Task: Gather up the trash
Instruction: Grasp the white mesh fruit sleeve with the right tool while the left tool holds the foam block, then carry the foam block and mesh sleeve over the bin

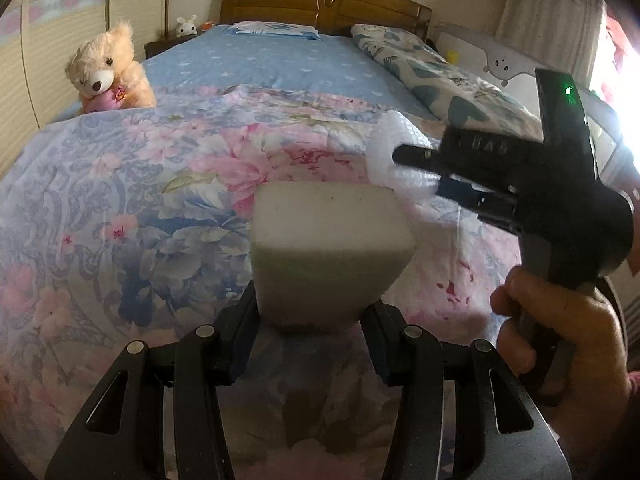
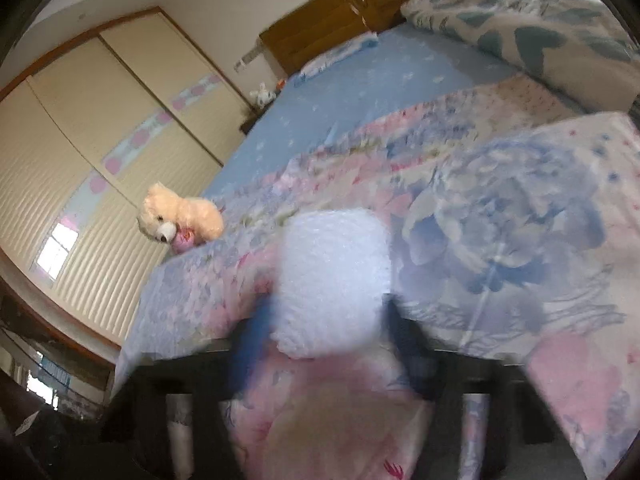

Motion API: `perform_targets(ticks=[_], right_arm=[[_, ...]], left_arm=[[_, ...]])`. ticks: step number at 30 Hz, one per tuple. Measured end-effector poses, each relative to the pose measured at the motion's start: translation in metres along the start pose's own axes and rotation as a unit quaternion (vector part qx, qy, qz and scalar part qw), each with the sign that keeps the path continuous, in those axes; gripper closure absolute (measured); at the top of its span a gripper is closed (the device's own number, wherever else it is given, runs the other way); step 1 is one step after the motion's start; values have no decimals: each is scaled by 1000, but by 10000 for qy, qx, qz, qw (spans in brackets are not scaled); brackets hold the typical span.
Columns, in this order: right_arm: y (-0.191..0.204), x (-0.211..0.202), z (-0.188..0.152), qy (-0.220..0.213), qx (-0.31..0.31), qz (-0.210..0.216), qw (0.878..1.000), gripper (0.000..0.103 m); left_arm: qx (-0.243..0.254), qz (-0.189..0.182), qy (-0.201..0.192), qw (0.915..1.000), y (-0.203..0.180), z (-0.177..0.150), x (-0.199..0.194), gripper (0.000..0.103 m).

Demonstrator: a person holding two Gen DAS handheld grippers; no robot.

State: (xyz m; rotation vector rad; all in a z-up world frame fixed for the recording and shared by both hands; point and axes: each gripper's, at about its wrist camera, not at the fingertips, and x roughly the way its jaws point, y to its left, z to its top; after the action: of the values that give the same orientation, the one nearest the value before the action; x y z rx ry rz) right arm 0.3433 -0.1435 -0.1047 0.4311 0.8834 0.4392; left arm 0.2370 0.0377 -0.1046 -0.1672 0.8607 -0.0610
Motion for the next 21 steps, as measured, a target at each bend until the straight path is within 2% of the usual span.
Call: perform_targets(ticks=[3, 10, 16, 21], right_arm=[[-1, -10, -7, -81, -79, -4, 9999, 77], [-21, -73, -33, -242, 72, 131, 9996, 78], [-34, -127, -63, -324, -50, 19, 9995, 78], [-41, -166, -83, -449, -144, -93, 9988, 78]], left_arm=[[30, 19, -12, 10000, -1, -1, -1, 56], [131, 94, -16, 9999, -7, -2, -3, 56], [382, -314, 28, 9988, -37, -14, -19, 56], [739, -611, 59, 9954, -79, -27, -36, 56]])
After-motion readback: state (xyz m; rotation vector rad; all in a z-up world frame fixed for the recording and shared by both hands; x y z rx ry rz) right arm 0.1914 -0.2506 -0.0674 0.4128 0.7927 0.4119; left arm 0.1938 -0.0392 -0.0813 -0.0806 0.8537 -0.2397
